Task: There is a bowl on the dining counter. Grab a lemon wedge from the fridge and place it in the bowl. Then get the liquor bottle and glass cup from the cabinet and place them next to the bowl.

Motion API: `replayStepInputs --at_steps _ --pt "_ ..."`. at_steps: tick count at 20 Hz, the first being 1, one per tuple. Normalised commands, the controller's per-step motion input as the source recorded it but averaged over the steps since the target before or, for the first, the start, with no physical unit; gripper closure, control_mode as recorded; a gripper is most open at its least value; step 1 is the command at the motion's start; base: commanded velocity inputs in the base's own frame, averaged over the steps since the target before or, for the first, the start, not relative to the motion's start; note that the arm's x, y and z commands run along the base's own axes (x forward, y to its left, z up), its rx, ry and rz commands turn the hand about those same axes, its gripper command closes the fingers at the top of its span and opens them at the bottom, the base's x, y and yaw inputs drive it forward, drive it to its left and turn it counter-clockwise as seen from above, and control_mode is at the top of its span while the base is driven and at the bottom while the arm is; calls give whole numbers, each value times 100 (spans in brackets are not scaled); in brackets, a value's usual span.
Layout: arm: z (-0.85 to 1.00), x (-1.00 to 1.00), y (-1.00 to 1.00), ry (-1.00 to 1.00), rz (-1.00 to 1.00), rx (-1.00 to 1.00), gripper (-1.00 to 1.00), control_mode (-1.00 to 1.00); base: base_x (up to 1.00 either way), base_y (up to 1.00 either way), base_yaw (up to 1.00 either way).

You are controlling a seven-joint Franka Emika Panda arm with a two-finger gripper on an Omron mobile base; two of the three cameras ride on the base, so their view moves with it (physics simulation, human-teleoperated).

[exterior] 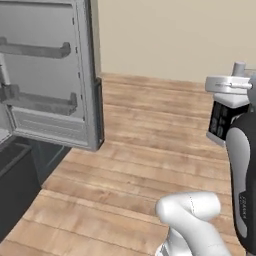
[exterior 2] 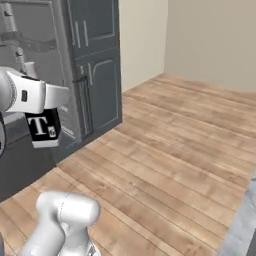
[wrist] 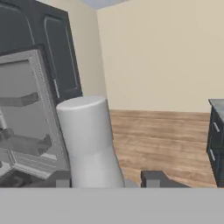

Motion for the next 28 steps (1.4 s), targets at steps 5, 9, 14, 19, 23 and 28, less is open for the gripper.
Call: replayStepInputs --at_steps 5,9,14,19,23,28 --pt "0 0 0 0 0 0 100 100 74 -88 -41" --pt "0 0 0 0 0 0 100 100 100 -48 -22" --pt "0 0 0 0 0 0 100 100 100 -7 -15" --pt "0 0 0 0 0 0 100 100 100 0 -17" --pt "0 0 0 0 0 0 100 100 100 10 -17" --pt "0 0 0 0 0 0 100 100 100 37 -16"
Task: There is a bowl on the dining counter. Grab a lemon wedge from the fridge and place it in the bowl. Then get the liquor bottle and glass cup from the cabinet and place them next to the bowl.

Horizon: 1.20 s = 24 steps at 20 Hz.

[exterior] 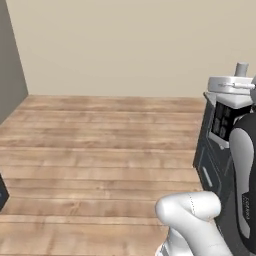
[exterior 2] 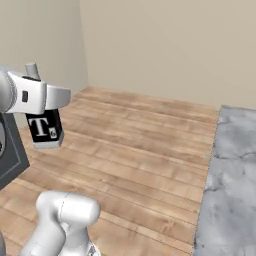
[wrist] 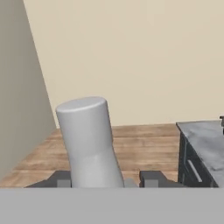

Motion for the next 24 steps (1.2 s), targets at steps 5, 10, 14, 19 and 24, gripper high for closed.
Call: replayStepInputs --at_steps 5,10,14,19,24 --pt "0 0 0 0 0 0 100 100 100 54 -13" --pt "0 0 0 0 0 0 100 100 100 50 -15" --pt "0 0 0 0 0 0 100 100 100 27 -22" --pt "0 0 0 0 0 0 100 100 100 11 -31" --pt "0 0 0 0 0 0 100 100 100 3 -34"
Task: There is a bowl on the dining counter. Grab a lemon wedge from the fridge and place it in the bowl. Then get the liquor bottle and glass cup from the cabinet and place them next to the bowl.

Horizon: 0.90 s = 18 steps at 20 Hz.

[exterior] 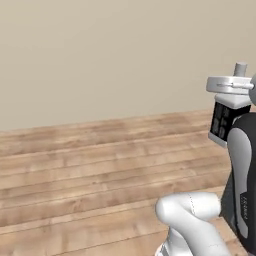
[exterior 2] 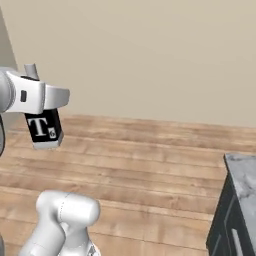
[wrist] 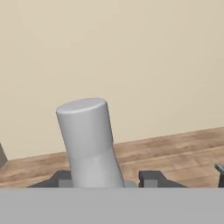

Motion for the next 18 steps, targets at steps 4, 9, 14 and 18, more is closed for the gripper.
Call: replayStepInputs --at_steps 4,9,14,18 --pt "0 0 0 0 0 0 100 100 100 13 -35" --pt "0 0 0 0 0 0 100 100 100 25 -32" --pt "0 0 0 0 0 0 100 100 100 22 -31" --pt "0 0 0 0 0 0 100 100 100 19 -33"
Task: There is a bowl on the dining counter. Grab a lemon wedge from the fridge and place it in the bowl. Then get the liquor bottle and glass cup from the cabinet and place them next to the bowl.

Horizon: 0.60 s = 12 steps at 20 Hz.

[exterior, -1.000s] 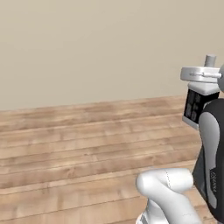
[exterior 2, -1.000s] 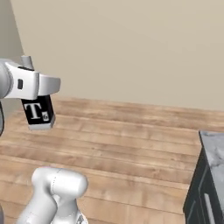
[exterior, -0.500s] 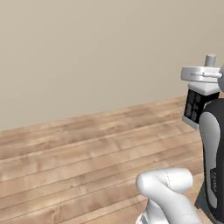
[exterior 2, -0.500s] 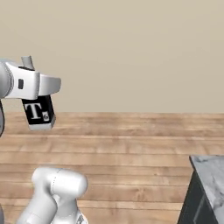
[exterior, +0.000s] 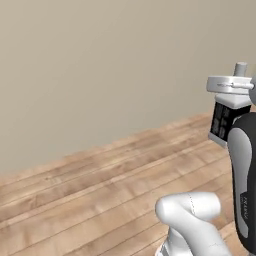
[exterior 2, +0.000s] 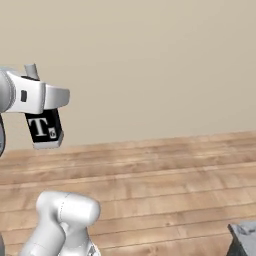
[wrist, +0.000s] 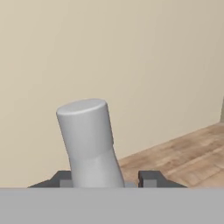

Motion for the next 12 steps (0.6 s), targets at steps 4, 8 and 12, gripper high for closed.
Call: replayStepInputs --at_steps 4,8,12 --pt "0 0 0 0 0 0 100 100 100 15 -34" --pt "0 0 0 0 0 0 100 100 100 11 -38" --pt "0 0 0 0 0 0 100 100 95 1 -43"
